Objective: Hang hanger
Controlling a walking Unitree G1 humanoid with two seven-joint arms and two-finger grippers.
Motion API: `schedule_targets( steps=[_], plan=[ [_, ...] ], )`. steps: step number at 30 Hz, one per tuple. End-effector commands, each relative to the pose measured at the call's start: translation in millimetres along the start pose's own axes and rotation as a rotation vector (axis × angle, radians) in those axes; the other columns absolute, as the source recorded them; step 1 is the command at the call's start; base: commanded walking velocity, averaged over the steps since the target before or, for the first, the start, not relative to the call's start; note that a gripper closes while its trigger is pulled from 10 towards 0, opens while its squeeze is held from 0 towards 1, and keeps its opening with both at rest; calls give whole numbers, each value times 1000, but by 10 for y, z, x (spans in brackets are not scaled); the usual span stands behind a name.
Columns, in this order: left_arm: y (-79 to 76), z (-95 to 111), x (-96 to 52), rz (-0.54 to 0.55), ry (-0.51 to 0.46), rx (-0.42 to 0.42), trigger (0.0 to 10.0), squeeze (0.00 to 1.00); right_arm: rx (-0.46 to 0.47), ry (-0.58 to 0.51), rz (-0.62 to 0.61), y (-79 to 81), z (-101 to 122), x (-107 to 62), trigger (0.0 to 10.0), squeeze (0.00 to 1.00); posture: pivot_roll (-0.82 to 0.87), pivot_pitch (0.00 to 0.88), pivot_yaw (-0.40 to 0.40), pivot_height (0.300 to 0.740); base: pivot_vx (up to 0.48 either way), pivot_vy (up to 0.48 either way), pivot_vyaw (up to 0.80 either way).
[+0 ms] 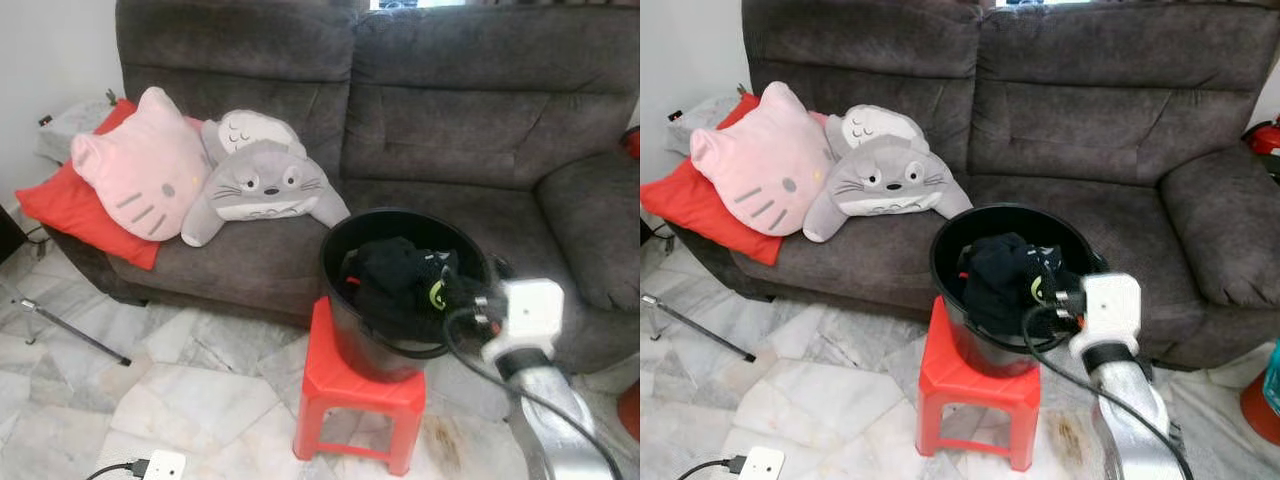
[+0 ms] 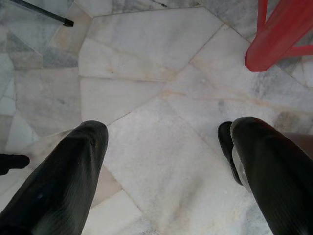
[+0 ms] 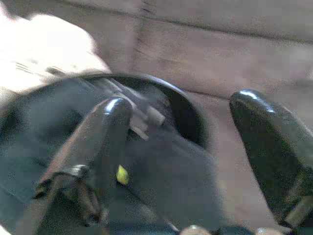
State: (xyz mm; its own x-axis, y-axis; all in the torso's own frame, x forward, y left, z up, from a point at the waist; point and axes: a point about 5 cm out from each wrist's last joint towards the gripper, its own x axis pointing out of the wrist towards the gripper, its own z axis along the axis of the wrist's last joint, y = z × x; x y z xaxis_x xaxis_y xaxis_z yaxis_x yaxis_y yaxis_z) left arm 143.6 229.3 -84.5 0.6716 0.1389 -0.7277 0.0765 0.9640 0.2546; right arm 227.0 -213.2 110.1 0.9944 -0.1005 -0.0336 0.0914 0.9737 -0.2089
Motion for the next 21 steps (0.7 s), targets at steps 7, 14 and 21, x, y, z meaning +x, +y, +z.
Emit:
schedule_targets(
  steps=[7, 14, 21],
  plan=[
    [4, -34, -3, -10, 27, 23, 10000, 0, -395, 220, -59, -166, -395, -193, 10000, 0, -180, 0, 35, 740, 0, 0, 0],
    [1, -26, 3, -11, 29, 12, 10000, 0, -479, 263, -68, -203, -499, -48, 10000, 0, -173, 0, 31, 740, 0, 0, 0],
    [-38, -7, 11, -19, 27, 6, 10000, 0, -524, 285, -13, -154, -580, 114, 10000, 0, -170, 0, 27, 740, 0, 0, 0]
  ],
)
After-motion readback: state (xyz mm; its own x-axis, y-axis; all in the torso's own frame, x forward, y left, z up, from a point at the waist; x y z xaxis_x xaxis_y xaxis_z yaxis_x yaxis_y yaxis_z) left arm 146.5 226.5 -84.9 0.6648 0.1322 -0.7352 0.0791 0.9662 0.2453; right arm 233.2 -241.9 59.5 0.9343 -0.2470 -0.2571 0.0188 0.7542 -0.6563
